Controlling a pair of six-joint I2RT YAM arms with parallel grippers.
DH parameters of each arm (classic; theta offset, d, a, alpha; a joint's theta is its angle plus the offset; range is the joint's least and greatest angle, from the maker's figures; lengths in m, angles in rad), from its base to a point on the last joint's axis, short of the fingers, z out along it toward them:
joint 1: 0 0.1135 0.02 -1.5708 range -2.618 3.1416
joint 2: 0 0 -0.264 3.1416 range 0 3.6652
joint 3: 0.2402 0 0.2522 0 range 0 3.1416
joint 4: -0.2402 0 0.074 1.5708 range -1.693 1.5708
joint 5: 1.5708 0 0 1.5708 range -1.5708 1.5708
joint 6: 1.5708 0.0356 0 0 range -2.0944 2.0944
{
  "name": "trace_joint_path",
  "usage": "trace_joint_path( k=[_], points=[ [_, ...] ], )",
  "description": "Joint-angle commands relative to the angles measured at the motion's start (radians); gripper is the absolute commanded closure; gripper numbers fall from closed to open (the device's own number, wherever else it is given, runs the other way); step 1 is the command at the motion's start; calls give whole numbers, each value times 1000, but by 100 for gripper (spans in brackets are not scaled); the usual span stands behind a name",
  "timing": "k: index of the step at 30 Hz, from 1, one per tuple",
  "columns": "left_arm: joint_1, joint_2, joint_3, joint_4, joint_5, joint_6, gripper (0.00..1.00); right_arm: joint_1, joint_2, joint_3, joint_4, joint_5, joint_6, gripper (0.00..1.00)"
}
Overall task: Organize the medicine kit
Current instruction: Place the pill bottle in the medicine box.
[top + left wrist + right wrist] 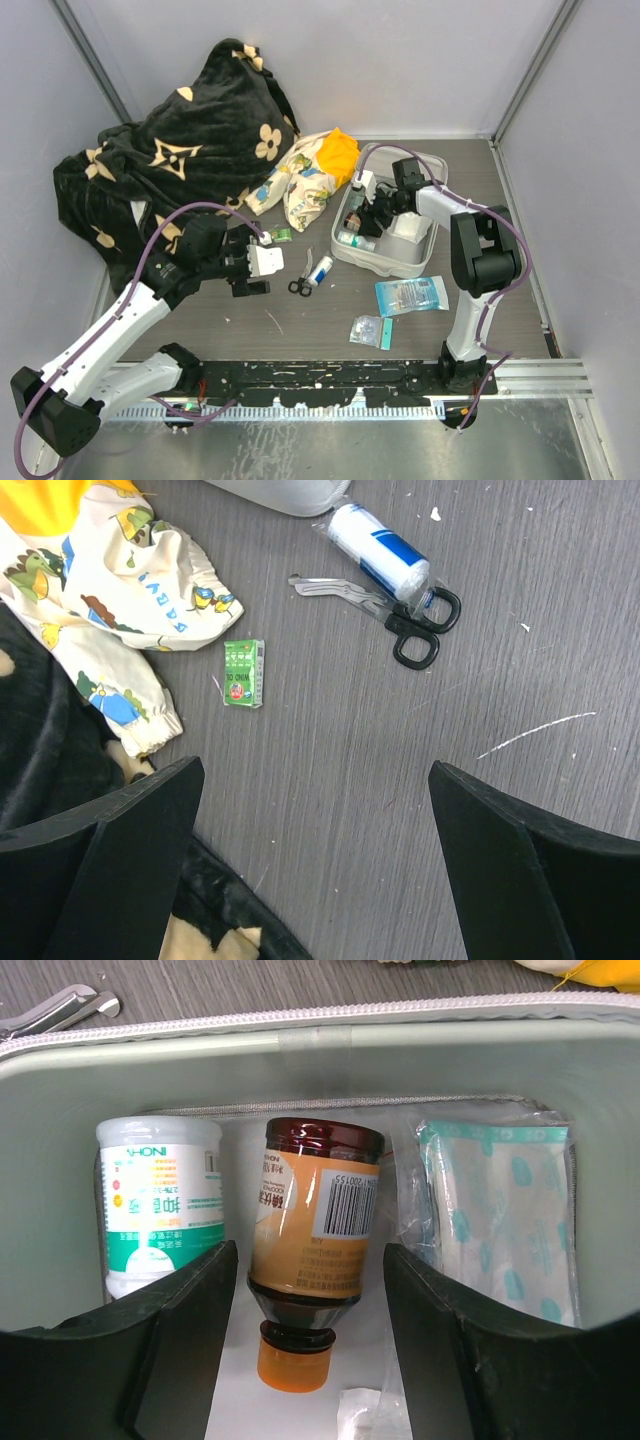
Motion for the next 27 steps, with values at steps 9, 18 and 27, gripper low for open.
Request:
trace_joint_path(
  k=[9,18,27],
  points=[
    [5,-35,-6,40,28,-2,2,15,-68,55,-89,-81,-39,45],
    [5,-41,-8,36,28,2,2,20,-77,12,-85,-5,-64,55],
    [6,-38,-19,53,22,-11,2,22,-135,0,-139,-27,-86,54]
  ],
)
